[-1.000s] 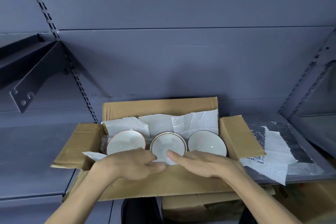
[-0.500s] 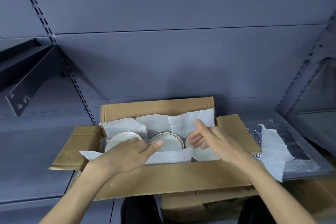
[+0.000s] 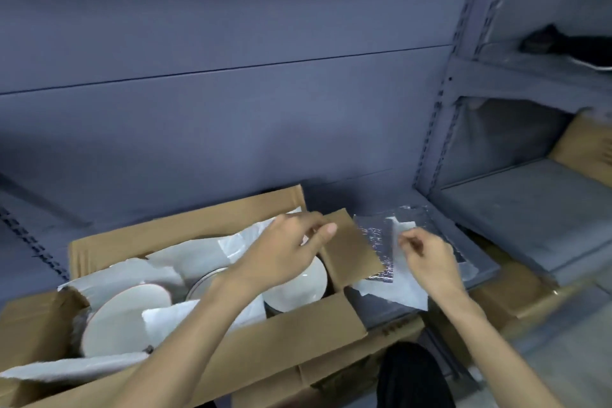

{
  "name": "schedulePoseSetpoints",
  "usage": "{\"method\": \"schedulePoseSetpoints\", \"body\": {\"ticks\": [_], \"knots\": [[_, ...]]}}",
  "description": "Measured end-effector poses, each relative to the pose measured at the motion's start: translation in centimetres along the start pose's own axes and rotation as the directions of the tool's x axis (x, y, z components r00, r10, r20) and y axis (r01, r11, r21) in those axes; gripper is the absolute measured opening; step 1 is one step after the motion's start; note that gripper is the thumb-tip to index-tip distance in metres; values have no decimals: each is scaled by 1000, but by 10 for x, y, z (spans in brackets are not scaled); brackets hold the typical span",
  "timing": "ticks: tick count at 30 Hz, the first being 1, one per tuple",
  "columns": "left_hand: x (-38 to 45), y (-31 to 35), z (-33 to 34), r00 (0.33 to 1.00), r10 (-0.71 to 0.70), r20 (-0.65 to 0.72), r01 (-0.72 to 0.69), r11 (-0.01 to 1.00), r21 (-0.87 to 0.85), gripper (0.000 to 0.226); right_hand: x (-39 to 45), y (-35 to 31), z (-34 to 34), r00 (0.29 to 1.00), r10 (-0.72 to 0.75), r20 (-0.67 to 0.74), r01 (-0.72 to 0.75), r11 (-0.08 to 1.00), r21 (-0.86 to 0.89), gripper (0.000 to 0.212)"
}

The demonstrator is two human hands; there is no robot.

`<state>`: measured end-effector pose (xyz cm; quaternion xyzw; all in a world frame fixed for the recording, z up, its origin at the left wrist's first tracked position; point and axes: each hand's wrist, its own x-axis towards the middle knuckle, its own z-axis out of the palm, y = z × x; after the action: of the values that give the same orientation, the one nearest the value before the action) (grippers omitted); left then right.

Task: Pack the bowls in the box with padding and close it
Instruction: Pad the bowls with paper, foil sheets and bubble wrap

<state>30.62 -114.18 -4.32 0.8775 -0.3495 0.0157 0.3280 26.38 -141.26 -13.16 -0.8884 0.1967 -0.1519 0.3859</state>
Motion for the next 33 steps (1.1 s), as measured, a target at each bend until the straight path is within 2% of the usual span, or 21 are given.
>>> {"method": "schedulePoseSetpoints", "body": {"ticks": [3, 6, 11, 15, 17, 19, 21, 24, 26, 29, 33], "knots": [[39, 13, 38, 996, 82, 31, -82, 996, -20, 31, -1, 32, -16, 995, 93, -22, -94, 994, -62, 9], [76, 21, 69, 992, 68, 109, -78, 993, 90, 27, -2, 54, -25, 986, 162, -29, -163, 985, -59, 11], [126, 32, 113, 955, -165, 246, 66, 928, 367, 27, 2, 70, -24, 980, 198, 10, -197, 978, -64, 18], [145, 35, 158, 866, -346, 361, 153, 871, 467, 41, 6, 75, -19, 984, 181, -5, -181, 983, -42, 20], [146, 34, 174, 825, -421, 377, 193, 837, 512, 52, 7, 78, -16, 985, 171, -6, -171, 983, -66, 21], [144, 32, 183, 813, -450, 369, 198, 811, 551, 63, 9, 80, -15, 986, 168, -16, -168, 981, -100, 22], [145, 29, 185, 820, -433, 373, 170, 808, 564, 60, 11, 85, -15, 984, 172, -39, -176, 978, -112, 27], [145, 27, 177, 846, -417, 332, 201, 827, 525, 44, 14, 89, -15, 979, 199, -34, -202, 973, -110, 29], [147, 27, 168, 893, -377, 246, 242, 862, 445, 41, 13, 89, -14, 980, 190, -54, -195, 974, -111, 30], [153, 33, 152, 943, -322, 88, 291, 921, 258, 36, 10, 83, -15, 975, 180, -132, -194, 975, -104, 41], [158, 40, 121, 945, -327, -21, 326, 944, -61, 27, 12, 80, -20, 975, 181, -127, -184, 983, -12, 38]]}}
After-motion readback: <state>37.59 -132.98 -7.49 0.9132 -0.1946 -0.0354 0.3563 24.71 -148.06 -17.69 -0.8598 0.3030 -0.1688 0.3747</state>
